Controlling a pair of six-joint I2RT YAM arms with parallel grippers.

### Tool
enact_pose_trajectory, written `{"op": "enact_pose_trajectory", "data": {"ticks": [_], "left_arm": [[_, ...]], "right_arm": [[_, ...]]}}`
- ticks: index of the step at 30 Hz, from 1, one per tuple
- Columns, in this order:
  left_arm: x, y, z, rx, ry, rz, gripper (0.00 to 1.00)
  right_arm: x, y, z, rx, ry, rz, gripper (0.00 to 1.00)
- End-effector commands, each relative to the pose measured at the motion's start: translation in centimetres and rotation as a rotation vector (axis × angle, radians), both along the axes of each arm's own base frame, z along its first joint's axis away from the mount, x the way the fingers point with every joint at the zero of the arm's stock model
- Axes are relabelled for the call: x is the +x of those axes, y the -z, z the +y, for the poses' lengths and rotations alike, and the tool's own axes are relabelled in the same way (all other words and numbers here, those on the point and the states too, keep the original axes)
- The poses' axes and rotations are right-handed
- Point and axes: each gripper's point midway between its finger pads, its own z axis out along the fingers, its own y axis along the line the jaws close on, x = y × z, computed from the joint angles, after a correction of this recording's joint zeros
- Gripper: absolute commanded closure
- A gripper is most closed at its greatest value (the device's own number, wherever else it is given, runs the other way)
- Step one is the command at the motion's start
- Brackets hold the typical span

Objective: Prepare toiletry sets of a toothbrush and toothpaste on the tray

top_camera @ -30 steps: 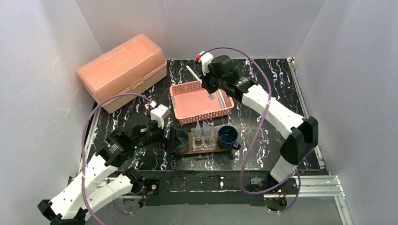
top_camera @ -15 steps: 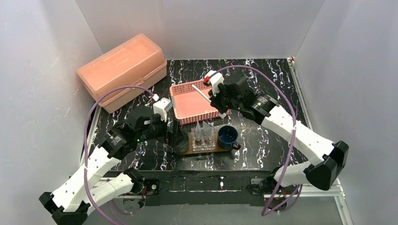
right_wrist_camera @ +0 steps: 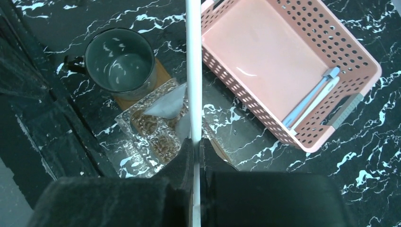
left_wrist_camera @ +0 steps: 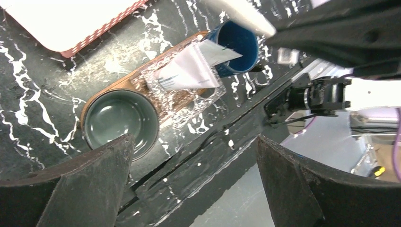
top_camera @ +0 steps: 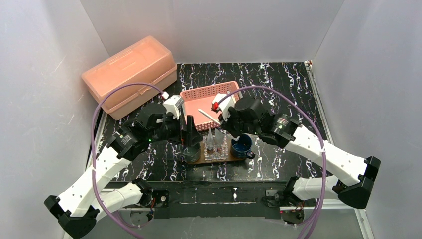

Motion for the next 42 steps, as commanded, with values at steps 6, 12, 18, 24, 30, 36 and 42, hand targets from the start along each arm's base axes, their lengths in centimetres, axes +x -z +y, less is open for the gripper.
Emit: {"op": "enact_pose_trajectory", "data": {"ticks": [6,12,18,24,30,36,42], "left_arm": [[-0.6,-5.3,-1.2,-0.185,-0.011,0.014,0.01],[-0.6,-5.7,-1.6,-0.246,-0.014,0.08,0.01],[0.0,-6.1,-1.8,-0.367,-0.015,0.175,0.01],[-0.2,-6.7,-2.6,-0.46,0.048,0.261,0.07],[-0.8,-7.0,-2.7,-0.478,0.083,0.319,0.16],[-1.4,-6.6,-2.7,-0.476,0.109,0.37,0.32],[-1.6,-6.1,-2.5,-0.46,0.124,0.385,0.44]], "right_arm": [[-2.6,-0.2,0.9,0.015,-0.04,-0.026,0.99],[-3.9,-0.7,1.5,0.052,-0.077,-0.042,0.99],[-4.7,-1.0,1.4,0.072,-0.101,-0.059,0.99],[-5.6,-1.9,2.3,0.128,-0.152,-0.076,0.99],[-6.4,-2.3,3.3,0.13,-0.198,-0.098,0.99],[-6.7,-2.7,3.7,0.118,-0.216,-0.122,0.99],[-6.8,-2.6,3.7,0.104,-0.217,-0.132,0.99]]}}
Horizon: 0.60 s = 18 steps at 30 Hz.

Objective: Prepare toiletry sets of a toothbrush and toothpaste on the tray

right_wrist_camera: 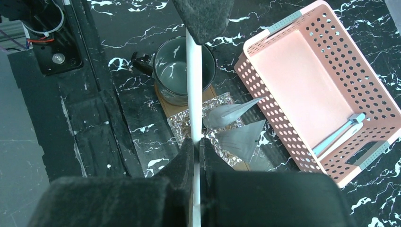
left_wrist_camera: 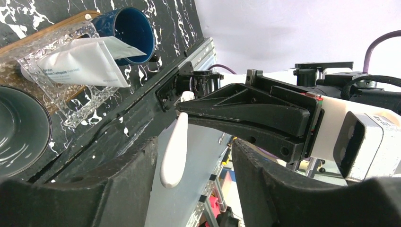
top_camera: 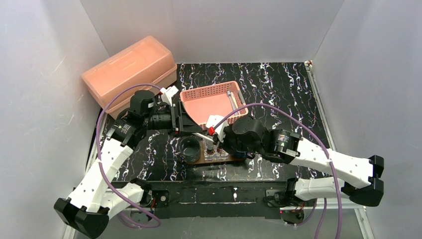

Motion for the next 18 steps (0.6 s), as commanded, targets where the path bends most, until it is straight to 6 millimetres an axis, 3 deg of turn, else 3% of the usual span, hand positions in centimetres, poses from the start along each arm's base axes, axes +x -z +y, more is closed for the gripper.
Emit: {"op": "enact_pose_trajectory", "data": {"ticks": [1,11,18], "left_arm": [[-1.07,-0.5,0.1,-0.017,0.059,0.005,0.46],[-1.55,-0.53,0.17,-0.009,0.099,0.001,0.59],[-1.74,-0.45,0.22,-0.006,0.111,-0.006,0.74]], "right_arm": [[0.4,-2.48,0.73,0.059,0.006,-0.052,0.99],[0.18,-2.55,0.61,0.065,0.01,-0.058,0.99],[0.05,-2.62,0.51,0.066,0.013,-0.063,0.99]]}}
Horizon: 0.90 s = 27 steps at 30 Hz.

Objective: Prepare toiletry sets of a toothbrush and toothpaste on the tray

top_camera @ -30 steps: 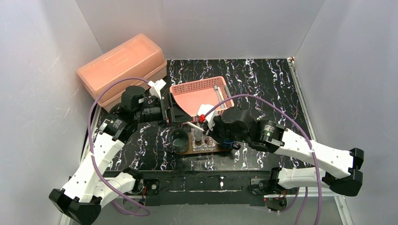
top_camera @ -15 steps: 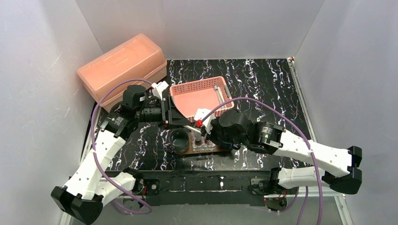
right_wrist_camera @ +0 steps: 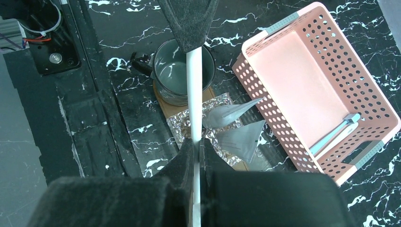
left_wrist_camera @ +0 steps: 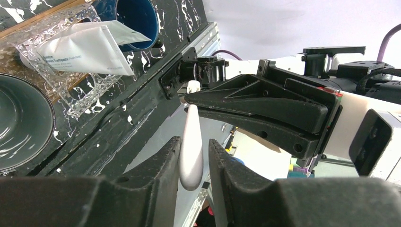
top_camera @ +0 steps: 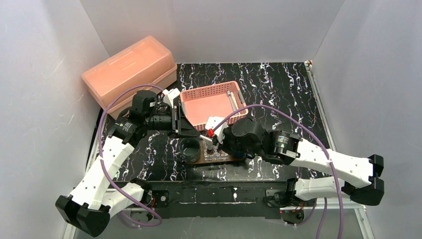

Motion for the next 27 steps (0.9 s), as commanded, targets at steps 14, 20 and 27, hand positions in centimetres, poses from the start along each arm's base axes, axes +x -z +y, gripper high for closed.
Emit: {"op": "enact_pose_trajectory", "data": {"ticks": [14,20,27], "left_arm": [[-0.5,-1.0,0.2,-0.021,0.021,-0.045,1.0],[0.1,-1.5,0.9,-0.016,-0.042,-0.096,1.0],[1.0,-3.4,1.7,-0.063,-0.11,-0.175,1.0]], "right_arm": [[0.5,-4.2,-0.3,0.159,0.065,-0.037,0.55],[1.3,-7.3,-2.2,0.308,0.178,-0.042,0.42],[1.8,-9.4,-3.4,0.459,0.317,0.058,0.39]]}}
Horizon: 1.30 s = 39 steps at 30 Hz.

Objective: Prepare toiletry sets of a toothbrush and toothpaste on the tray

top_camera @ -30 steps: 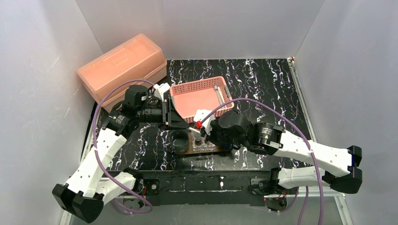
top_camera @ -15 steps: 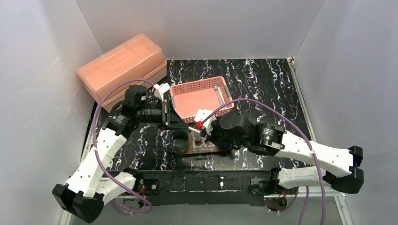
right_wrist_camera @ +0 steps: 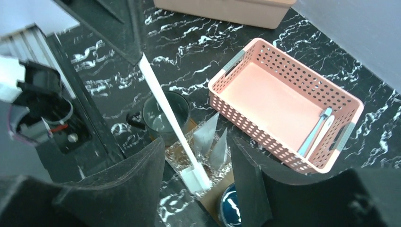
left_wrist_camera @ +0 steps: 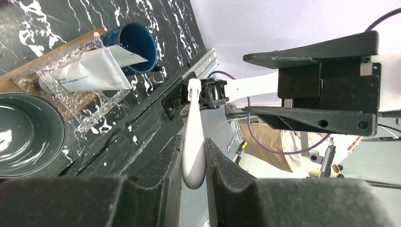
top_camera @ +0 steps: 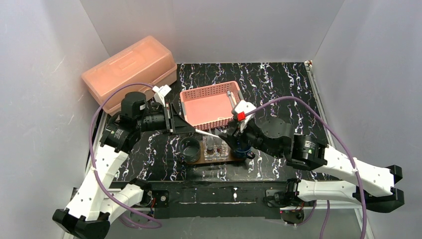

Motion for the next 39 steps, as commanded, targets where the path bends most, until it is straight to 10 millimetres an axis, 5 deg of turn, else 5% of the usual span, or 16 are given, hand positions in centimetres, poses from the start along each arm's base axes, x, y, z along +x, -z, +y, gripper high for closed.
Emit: {"op": "enact_pose_trajectory", "data": {"ticks": [1,18,39], "left_arm": [[0.4,-1.9,0.4,-0.045,-0.035,-0.076,1.0],[1.0,-6.8,-0.4,-0.219,-0.033,-0.112,1.0],[-1.9,-11.0,-0.4,-0.393,0.039,-0.145,1.0]], "right_arm": [[0.8,-2.7,-0.4,0.196,0.117,0.076,0.38],[0.4,-5.7,-6.5,0.739,0.297,0.359,0.31],[-2.0,-7.6,-5.1,0.953,0.102,0.453,0.29]]}}
